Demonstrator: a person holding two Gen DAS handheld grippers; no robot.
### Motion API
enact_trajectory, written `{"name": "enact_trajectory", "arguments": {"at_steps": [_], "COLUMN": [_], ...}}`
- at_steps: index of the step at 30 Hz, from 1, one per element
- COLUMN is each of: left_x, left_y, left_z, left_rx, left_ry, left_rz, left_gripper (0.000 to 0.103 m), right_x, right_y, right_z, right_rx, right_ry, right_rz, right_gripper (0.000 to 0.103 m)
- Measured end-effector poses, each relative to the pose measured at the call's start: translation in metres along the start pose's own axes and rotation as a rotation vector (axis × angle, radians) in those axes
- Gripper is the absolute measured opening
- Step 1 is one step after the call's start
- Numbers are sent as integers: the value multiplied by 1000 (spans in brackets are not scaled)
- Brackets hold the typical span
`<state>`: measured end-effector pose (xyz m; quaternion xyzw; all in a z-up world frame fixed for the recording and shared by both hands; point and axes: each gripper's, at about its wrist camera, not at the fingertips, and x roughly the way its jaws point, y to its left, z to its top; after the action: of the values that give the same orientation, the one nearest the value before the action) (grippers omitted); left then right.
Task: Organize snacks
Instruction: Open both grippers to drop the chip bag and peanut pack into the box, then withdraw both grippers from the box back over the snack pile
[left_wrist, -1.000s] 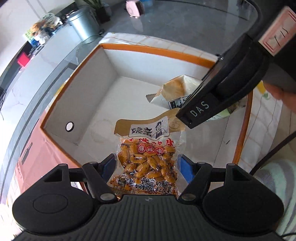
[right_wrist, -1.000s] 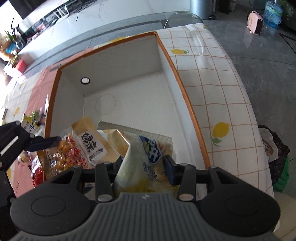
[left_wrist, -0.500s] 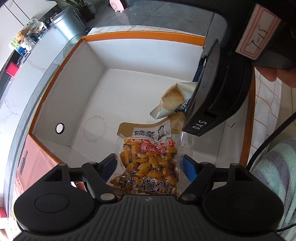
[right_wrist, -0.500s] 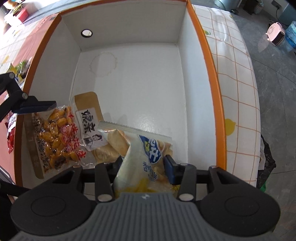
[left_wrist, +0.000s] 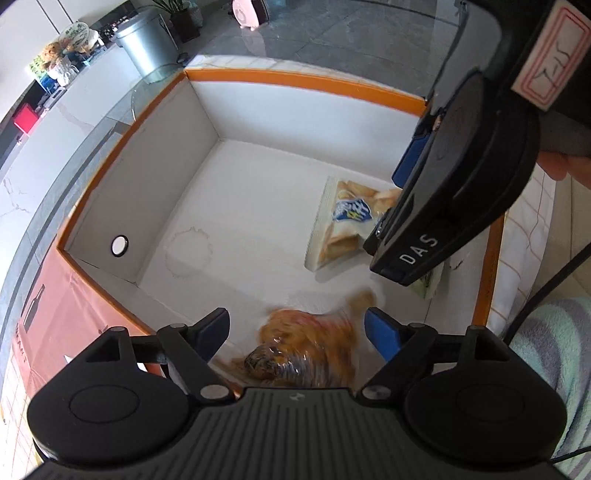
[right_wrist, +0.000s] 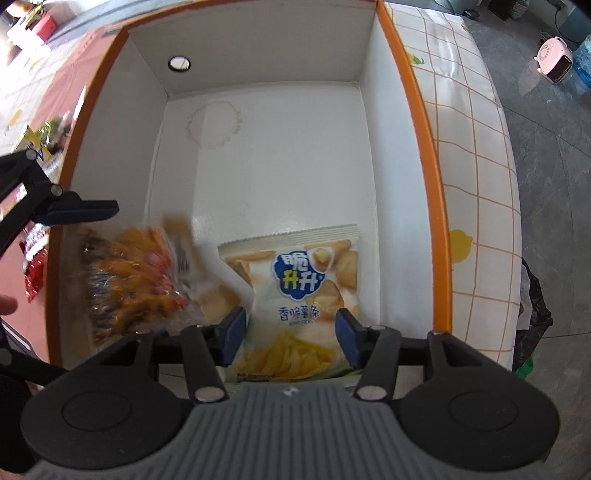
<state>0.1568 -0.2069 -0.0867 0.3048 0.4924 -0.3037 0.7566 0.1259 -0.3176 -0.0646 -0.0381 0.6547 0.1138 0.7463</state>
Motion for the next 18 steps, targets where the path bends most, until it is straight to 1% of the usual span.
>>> {"name": "enact_trajectory", "arguments": {"at_steps": [1,2,7,11,13,18], "left_x": [-2,-4,-13,-29,-40,-73], "left_y": [1,2,3,6,9,13], "left_z": [1,1,-1,-6,-10,-30], "left_rx": [-8,-16,-57,-114,-158,-255], "left_ry": [-7,-11,-30,-57,-79,-163], "left_rz": [1,2,1,-9,-12,-10], "left_gripper": [101,103,103,103,103,103], "right_x": [-4,-8,-24,-35,-40,-56], "right_y": [-2,-4,-9,-11,-13,-8], "right_z": [0,-1,-8,-14,-17,-31], "right_rx": [12,24,49,76,98,129], "right_ry": [-11,-24,-77,-113,-133,-198], "right_rz": [6,15,41,68,80,86], "right_gripper": [58,59,59,59,59,59]}}
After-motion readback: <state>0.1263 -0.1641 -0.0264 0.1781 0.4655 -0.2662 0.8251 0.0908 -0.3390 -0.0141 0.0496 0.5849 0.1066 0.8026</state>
